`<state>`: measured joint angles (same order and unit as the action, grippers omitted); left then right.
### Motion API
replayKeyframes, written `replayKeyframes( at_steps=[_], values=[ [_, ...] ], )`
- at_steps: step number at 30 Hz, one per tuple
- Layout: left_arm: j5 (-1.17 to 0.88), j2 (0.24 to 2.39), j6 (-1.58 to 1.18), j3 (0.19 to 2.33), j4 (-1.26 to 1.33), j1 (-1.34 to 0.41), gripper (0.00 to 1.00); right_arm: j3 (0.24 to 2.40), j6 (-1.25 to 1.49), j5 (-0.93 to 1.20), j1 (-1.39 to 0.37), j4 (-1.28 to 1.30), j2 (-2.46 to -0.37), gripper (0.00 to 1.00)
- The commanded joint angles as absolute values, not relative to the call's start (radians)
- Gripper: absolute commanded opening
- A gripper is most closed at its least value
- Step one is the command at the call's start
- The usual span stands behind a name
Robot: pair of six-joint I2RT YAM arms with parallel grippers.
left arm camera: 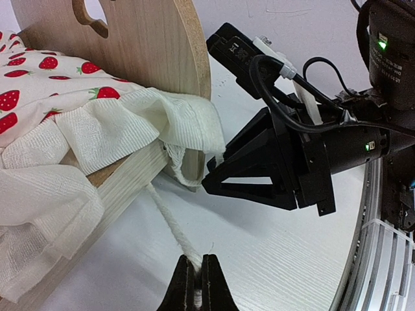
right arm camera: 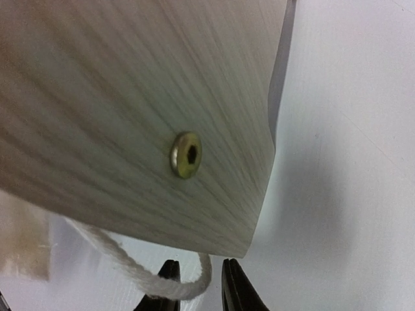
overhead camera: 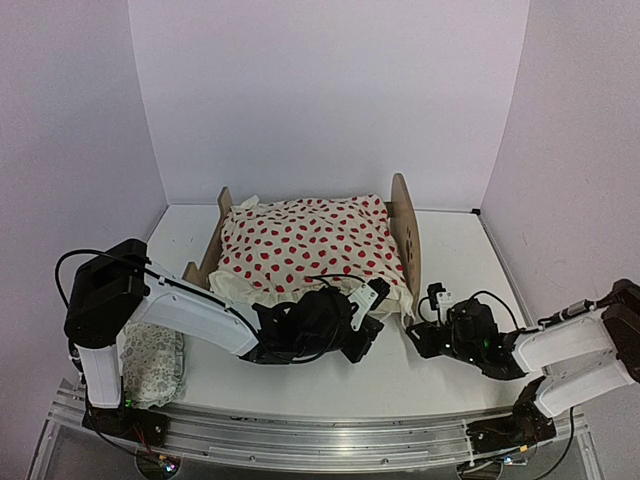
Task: Set up the pet bed
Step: Cross the right ropes of the mattress closest to the robot.
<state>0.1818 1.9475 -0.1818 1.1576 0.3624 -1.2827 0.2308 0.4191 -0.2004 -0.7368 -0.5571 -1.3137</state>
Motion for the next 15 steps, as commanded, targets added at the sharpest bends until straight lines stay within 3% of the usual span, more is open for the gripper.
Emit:
replayKeyframes(
  at_steps=[1, 6, 11, 15],
  values=[
    [0.170, 1.883, -0.172, 1.166, 0.357, -1.279, 0.00, 0.274, 0.414, -0.208, -0.744, -0.629, -1.337, 0.22],
    [0.173, 1.880, -0.168, 1.167, 0.347, -1.279, 0.00, 0.279, 0.414, -0.210, -0.744, -0.637, -1.344, 0.19],
    [0.173, 1.879, -0.163, 1.175, 0.341, -1.279, 0.00, 0.279, 0.442, -0.194, -0.744, -0.635, -1.330, 0.01],
    [0.184, 1.879, -0.149, 1.184, 0.338, -1.279, 0.00, 0.312, 0.521, -0.149, -0.744, -0.472, -1.229, 0.00]
  ],
)
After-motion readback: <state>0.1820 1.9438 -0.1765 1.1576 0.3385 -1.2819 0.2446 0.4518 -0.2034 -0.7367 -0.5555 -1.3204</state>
